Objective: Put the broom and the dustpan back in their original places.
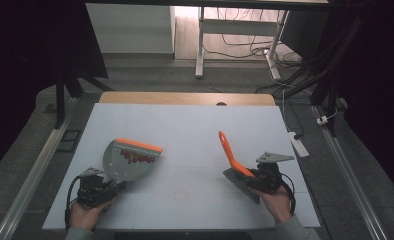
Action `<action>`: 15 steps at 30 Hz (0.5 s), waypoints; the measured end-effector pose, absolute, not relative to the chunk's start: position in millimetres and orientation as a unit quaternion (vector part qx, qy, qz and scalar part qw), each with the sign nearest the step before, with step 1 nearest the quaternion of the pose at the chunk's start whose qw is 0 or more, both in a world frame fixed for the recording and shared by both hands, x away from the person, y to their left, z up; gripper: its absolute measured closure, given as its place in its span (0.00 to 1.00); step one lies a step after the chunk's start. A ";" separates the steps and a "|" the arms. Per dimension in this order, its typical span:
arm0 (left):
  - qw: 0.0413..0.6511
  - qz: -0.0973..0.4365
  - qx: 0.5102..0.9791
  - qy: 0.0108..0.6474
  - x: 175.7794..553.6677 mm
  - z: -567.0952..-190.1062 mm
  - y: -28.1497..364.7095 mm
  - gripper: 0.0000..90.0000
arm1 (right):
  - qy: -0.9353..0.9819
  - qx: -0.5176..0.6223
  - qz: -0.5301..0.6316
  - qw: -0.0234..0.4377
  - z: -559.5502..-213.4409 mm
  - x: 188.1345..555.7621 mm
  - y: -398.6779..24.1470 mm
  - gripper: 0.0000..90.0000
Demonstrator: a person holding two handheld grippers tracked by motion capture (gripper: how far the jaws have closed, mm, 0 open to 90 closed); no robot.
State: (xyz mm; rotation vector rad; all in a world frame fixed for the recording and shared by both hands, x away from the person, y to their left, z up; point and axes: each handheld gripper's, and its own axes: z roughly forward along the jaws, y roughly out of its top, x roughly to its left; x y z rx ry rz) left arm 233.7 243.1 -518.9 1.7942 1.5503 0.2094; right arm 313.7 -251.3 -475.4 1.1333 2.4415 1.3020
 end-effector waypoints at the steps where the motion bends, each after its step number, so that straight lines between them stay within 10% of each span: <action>1: 0.371 0.086 0.695 0.610 234.1 -519.2 242.7 0.68 | 0.814 0.380 0.433 0.073 -475.8 313.0 -251.8 0.79; 15: 0.359 0.106 0.653 0.659 244.1 -528.5 232.9 0.68 | 0.817 0.396 0.416 0.049 -486.3 314.2 -252.3 0.79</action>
